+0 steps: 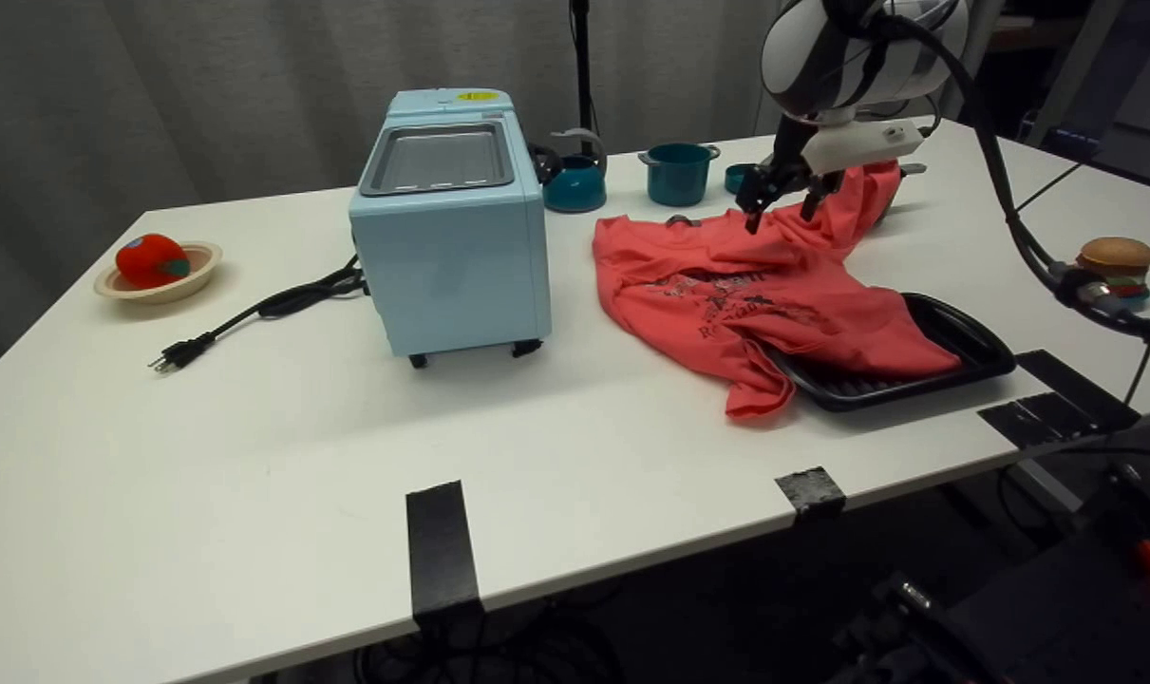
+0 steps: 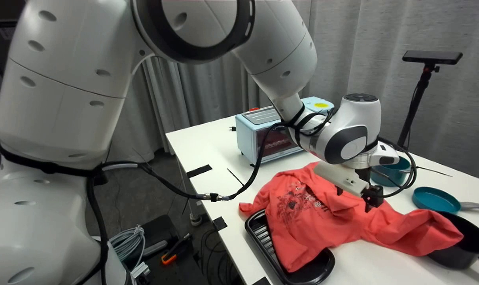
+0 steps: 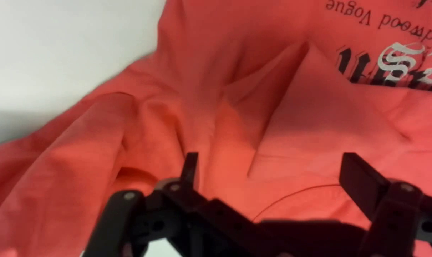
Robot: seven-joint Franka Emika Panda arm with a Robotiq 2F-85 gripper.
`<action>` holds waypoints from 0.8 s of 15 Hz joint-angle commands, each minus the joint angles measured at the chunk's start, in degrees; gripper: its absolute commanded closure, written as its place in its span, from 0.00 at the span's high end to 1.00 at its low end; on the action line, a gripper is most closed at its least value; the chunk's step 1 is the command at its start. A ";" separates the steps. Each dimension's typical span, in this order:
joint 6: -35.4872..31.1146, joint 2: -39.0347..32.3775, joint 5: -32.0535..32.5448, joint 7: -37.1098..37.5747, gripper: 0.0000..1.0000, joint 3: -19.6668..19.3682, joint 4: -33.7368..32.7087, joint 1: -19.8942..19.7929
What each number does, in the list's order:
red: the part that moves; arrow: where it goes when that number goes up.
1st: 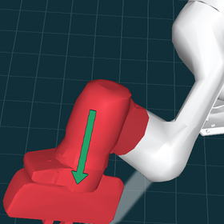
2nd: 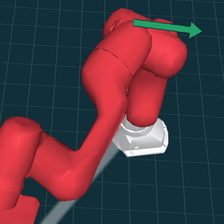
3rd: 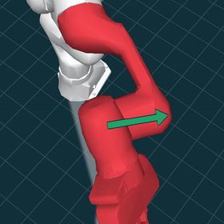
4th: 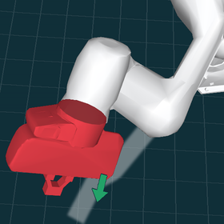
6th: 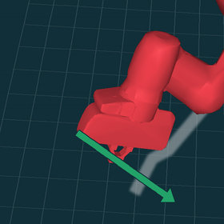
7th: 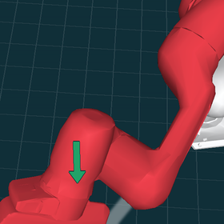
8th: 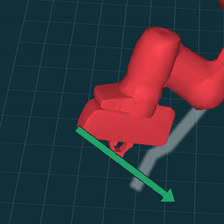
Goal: Unfold the long sleeve shirt on the table
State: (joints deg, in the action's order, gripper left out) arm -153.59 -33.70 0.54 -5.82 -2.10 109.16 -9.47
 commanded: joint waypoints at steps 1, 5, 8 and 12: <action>1.30 -2.24 -2.61 -2.47 1.00 2.42 -2.21 -1.56; 0.82 -3.51 -3.33 -2.10 0.75 3.29 -2.93 -1.36; 0.79 -4.09 -2.97 -1.81 0.56 3.34 -3.45 -0.89; 0.64 -3.73 -2.06 -1.50 0.27 2.99 -3.49 -0.06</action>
State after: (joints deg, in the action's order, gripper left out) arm -153.58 -36.99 -0.85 -5.89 0.61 107.12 -9.53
